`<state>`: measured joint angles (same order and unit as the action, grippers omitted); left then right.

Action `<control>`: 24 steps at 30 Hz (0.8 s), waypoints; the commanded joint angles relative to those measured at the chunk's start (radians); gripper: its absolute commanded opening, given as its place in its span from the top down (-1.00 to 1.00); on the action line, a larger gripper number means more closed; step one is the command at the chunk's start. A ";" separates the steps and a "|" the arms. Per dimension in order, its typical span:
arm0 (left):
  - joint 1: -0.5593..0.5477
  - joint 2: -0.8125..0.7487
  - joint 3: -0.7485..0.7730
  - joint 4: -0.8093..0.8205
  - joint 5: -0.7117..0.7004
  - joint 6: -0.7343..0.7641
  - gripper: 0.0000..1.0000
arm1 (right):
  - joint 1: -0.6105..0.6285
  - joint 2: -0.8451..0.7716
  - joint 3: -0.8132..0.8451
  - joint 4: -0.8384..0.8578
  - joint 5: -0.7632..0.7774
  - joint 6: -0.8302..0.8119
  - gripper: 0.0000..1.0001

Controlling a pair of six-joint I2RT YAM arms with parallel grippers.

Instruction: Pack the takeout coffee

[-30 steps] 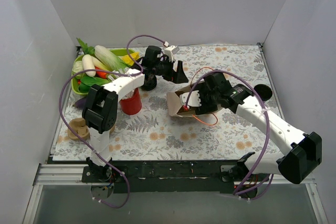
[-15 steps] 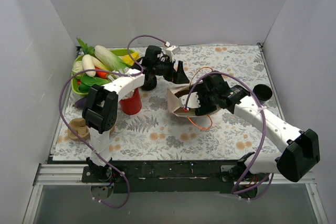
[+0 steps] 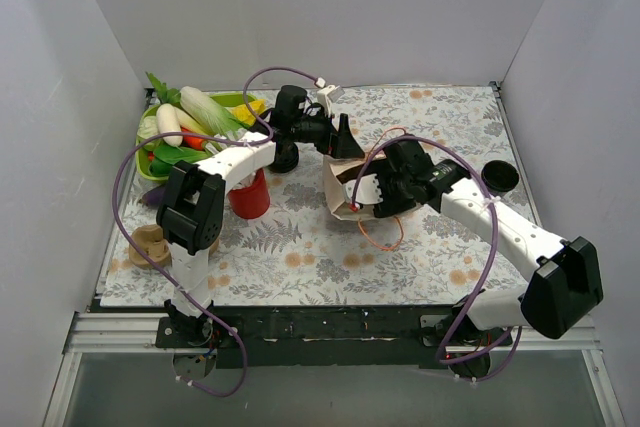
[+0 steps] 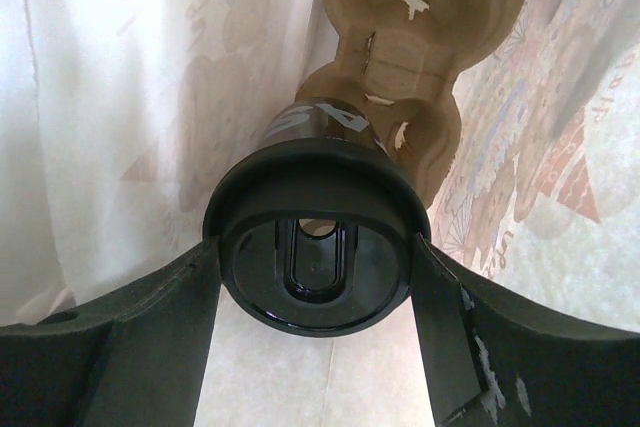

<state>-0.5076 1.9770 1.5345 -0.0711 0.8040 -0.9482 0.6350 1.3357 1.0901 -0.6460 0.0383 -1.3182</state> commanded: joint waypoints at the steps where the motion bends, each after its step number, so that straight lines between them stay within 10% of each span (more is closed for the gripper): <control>1: 0.003 0.017 -0.014 0.067 0.069 -0.073 -0.67 | -0.012 -0.044 0.016 0.051 0.054 -0.047 0.97; 24: 0.001 0.006 -0.051 0.019 0.345 -0.199 -0.61 | 0.012 0.025 0.281 -0.205 -0.146 0.033 0.97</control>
<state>-0.4957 2.0243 1.4914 -0.0227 1.0737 -1.1351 0.6228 1.3533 1.2629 -0.7864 -0.0444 -1.3167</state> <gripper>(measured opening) 0.813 0.764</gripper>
